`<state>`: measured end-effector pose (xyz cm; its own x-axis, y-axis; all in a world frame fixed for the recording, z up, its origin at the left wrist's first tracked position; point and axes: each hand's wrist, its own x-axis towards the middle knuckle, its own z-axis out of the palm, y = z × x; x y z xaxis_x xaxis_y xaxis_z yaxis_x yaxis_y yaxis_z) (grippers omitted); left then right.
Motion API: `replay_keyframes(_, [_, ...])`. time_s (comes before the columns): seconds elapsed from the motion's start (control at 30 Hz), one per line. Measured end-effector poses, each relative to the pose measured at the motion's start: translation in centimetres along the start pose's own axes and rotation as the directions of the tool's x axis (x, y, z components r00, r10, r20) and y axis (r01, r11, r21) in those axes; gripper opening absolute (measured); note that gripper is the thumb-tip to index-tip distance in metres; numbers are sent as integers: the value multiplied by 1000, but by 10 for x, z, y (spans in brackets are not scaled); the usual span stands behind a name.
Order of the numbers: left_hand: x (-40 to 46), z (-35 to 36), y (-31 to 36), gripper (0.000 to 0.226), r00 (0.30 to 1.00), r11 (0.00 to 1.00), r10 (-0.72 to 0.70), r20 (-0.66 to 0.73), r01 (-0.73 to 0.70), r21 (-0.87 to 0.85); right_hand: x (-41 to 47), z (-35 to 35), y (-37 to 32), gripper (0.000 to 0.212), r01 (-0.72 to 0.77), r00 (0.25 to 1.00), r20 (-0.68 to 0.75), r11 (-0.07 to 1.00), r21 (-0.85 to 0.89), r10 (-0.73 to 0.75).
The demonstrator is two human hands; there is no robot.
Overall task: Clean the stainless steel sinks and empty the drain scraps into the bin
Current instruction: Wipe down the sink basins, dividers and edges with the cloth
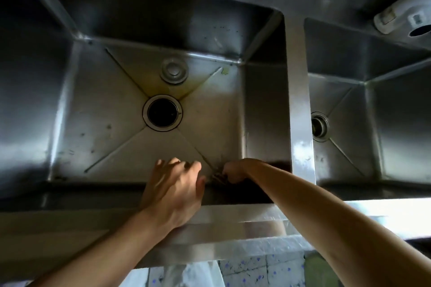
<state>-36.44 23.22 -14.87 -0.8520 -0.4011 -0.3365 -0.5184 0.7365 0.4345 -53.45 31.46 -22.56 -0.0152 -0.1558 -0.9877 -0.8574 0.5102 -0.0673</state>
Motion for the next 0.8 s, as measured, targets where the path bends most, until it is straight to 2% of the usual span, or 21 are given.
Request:
replay_keyframes(0.2, [-1, 4, -3, 53, 1000, 1000, -22, -17, 22, 0, 11, -5, 5, 34, 63, 995, 84, 993, -101, -54])
replay_keyframes(0.33, [-2, 3, -2, 54, 1000, 1000, -12, -22, 13, 15, -19, -12, 7, 33, 84, 996, 44, 993, -79, -81])
replay_keyframes(0.5, [-3, -1, 2, 39, 996, 996, -85, 20, 84, 39, -75, -18, 4, 23, 95, 995, 6, 989, -114, -95])
replay_keyframes(0.57, [-1, -1, 4, 33, 994, 993, -101, 42, 99, 57, -91, -17, 6, 26, 63, 998, -12, 995, -72, -64])
replay_keyframes(0.67, [0, 1, 4, 23, 989, 987, -131, 61, 125, 100, -111, -19, 8, 18, 56, 997, -59, 998, -31, -58])
replay_keyframes(0.8, [3, 0, 6, 22, 984, 973, -160, 82, 143, 181, -122, -17, 16, 23, 68, 995, -76, 992, 105, -61])
